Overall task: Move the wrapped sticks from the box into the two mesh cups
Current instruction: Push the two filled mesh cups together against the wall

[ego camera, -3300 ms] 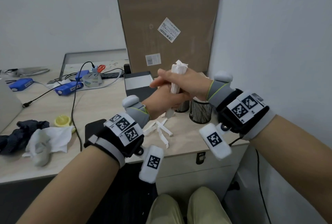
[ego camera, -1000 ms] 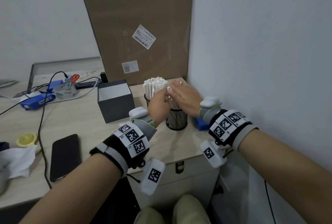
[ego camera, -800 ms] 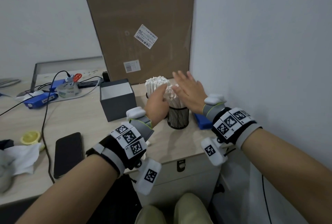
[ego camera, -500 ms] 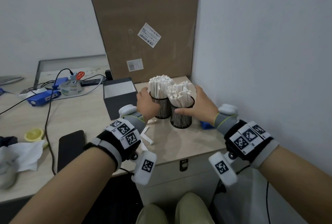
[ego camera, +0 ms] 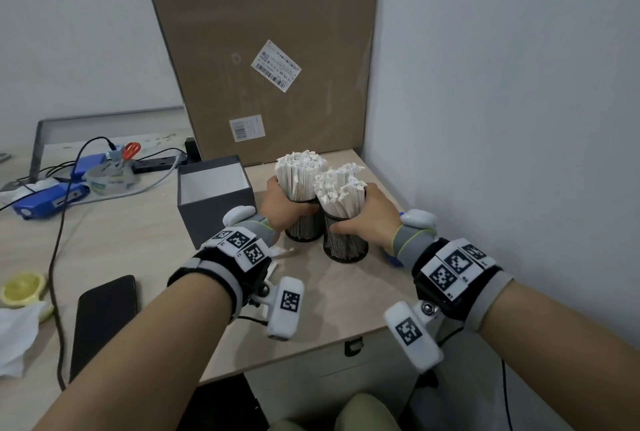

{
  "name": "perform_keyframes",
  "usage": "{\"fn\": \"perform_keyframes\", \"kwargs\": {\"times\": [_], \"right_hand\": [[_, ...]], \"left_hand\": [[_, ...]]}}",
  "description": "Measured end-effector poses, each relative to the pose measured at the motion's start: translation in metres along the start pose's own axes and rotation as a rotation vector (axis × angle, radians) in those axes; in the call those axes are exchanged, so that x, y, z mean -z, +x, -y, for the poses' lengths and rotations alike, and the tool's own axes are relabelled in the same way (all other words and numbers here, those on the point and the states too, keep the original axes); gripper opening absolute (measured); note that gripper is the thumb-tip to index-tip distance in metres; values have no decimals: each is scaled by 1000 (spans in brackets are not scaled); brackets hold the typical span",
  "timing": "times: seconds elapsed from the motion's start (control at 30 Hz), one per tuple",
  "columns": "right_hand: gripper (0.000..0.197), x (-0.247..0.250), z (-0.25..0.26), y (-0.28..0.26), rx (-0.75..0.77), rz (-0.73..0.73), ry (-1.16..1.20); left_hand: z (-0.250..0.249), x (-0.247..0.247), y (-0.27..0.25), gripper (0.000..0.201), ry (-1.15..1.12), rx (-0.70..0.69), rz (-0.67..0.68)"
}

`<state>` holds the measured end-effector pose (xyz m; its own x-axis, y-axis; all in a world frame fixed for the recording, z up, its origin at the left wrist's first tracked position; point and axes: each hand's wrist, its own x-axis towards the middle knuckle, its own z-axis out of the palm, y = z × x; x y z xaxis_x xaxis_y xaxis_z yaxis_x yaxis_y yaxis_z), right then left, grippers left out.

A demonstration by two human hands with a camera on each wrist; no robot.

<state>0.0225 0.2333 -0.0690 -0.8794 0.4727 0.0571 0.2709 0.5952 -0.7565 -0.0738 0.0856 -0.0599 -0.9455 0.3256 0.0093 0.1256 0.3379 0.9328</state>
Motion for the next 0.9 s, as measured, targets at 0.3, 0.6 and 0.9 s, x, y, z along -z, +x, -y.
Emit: {"fn": "perform_keyframes", "kwargs": {"times": [0.3,0.6,0.9], "right_hand": [[88,37,29,110,-7,-32,142],[88,16,16,250,1,39,50],[91,-2,-18,322,53,59,36]], "left_hand": [[-6,-6,86,97,-42,-31,-39],[-23,-23,202,87,27,72,-129],[2,-42,264,87,169,-9,-119]]}}
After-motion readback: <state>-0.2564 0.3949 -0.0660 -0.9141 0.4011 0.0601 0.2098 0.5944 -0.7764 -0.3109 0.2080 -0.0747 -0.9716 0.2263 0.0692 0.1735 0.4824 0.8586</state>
